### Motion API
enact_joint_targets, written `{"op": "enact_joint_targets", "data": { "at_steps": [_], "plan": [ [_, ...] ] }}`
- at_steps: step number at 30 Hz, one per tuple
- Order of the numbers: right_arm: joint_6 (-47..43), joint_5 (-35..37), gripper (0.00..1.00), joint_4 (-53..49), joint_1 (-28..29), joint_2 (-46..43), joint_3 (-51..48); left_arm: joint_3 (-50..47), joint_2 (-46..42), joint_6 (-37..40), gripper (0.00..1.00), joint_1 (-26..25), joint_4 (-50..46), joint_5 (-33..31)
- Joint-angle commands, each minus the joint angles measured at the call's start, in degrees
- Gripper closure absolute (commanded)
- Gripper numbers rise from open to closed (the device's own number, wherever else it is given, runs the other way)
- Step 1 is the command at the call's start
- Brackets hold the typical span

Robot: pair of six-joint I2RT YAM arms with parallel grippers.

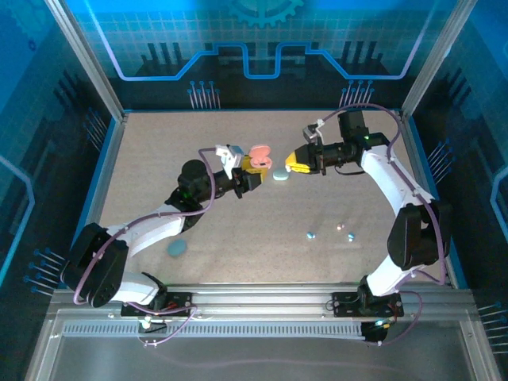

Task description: Insert wireless bluetooth earbuds into charging case

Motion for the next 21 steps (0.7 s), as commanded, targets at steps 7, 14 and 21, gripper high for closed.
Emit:
{"op": "enact_joint_targets", "data": {
  "at_steps": [7, 14, 21],
  "plan": [
    [-0.4, 6.7, 0.81, -1.3, 4.1, -3.5, 5.0, 1.4, 1.8, 6.0, 0.66, -2.4, 2.1, 1.2],
    [-1.1, 10.8, 0.81, -1.0, 6.8, -3.8, 5.6, 1.0, 2.1, 7.3, 0.66, -3.1, 4.4, 3.7],
    [-0.5, 13.9, 0.81, 0.7, 7.2, -5.4, 4.9, 1.1, 2.1, 6.7, 0.66, -3.4, 5.2, 5.9]
  ]
}}
